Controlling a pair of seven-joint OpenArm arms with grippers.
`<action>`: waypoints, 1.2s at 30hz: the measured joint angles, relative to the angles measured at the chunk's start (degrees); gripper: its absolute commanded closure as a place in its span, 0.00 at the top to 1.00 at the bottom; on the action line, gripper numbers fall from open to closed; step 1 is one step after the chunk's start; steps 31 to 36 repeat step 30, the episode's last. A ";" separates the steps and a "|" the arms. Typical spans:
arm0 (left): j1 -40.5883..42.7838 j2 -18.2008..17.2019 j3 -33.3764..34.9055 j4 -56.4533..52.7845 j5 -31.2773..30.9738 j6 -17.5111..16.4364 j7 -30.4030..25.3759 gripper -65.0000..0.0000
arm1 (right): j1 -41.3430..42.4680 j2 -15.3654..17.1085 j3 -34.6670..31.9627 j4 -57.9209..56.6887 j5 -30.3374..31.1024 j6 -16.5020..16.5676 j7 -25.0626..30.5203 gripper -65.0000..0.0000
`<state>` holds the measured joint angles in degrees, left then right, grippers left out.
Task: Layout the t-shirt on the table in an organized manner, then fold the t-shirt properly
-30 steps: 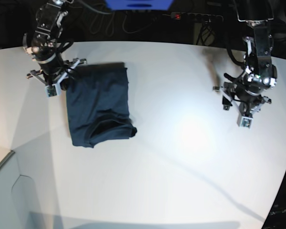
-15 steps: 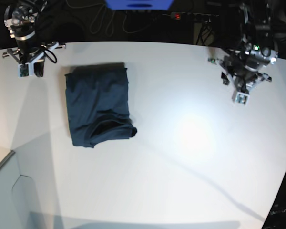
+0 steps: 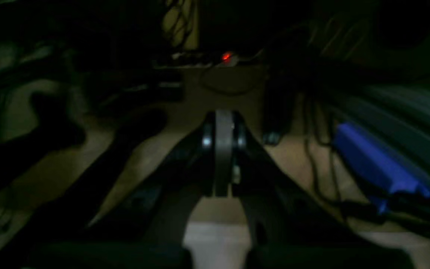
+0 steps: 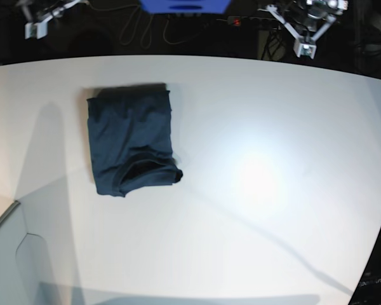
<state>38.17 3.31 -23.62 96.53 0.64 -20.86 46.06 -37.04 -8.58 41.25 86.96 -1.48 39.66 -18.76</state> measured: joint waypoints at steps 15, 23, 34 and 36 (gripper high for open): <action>-27.23 -8.52 0.07 -79.19 0.66 0.57 -37.18 0.00 | 12.72 10.34 -16.22 -55.91 0.11 -9.33 28.94 0.00; -31.34 -10.64 2.08 -91.89 1.95 1.16 -49.07 0.00 | 21.64 9.99 -29.03 -80.94 0.17 -37.55 50.18 0.00; -31.52 -10.93 2.14 -91.67 1.90 1.16 -48.89 0.00 | 21.62 8.72 -36.81 -81.40 -0.13 -57.13 51.23 0.00; -31.52 -10.93 2.14 -91.67 1.90 1.16 -48.89 0.00 | 21.62 8.72 -36.81 -81.40 -0.13 -57.13 51.23 0.00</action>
